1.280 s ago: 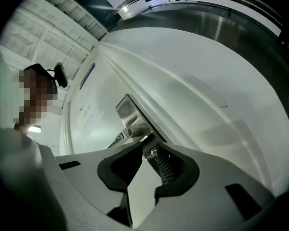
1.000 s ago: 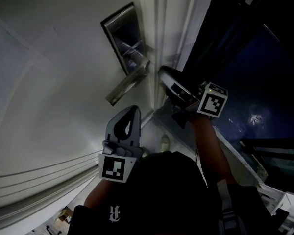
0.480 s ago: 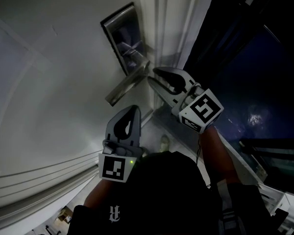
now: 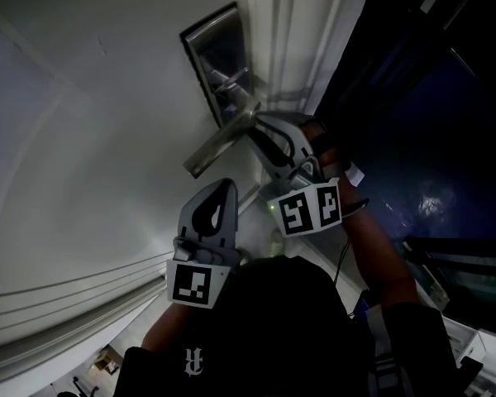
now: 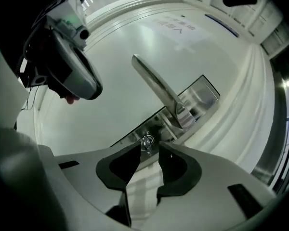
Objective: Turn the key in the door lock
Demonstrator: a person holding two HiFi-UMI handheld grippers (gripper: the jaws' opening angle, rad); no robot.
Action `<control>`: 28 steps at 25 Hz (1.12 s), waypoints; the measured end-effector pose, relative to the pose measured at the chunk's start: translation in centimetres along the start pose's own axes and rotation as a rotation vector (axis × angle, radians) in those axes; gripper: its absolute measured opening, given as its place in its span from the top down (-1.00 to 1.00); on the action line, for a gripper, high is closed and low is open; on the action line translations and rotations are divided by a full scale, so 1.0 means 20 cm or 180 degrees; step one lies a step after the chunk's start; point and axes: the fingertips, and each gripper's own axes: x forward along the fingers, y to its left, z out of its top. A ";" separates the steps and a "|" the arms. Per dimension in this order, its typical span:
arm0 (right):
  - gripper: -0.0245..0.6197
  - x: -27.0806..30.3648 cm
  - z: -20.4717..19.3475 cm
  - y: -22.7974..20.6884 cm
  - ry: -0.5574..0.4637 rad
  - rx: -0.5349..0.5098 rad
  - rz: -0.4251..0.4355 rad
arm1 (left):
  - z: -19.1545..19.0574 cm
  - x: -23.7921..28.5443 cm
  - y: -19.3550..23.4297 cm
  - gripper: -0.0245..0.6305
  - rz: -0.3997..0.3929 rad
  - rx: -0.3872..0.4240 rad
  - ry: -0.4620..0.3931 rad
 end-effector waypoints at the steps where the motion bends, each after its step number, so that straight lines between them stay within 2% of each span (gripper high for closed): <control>1: 0.62 0.01 0.00 0.00 0.0024 -0.0117 -0.0053 | 0.00 0.00 0.00 0.91 0.0003 -0.0003 0.0004; 6: 0.63 0.06 0.00 0.02 0.0086 -0.0439 -0.0248 | -0.01 0.00 0.02 0.91 0.0023 -0.0013 0.0009; 10: 0.65 0.09 -0.01 0.02 0.0115 -0.0415 -0.0312 | -0.01 -0.01 0.02 0.91 0.0029 -0.0010 0.0009; 12: 0.76 0.09 -0.01 0.01 0.0104 -0.0369 -0.0363 | -0.01 -0.01 0.03 0.91 0.0035 -0.0015 0.0012; 15: 0.79 0.09 -0.01 0.00 0.0094 -0.0311 -0.0384 | -0.02 -0.01 0.03 0.91 0.0036 -0.0015 0.0018; 25: 0.80 0.08 -0.01 -0.01 0.0065 0.0234 -0.0315 | -0.01 -0.01 0.02 0.91 0.0034 -0.0013 0.0009; 28: 0.80 0.09 -0.02 -0.01 0.0044 0.0539 -0.0237 | -0.01 -0.01 0.02 0.91 0.0038 -0.0009 0.0009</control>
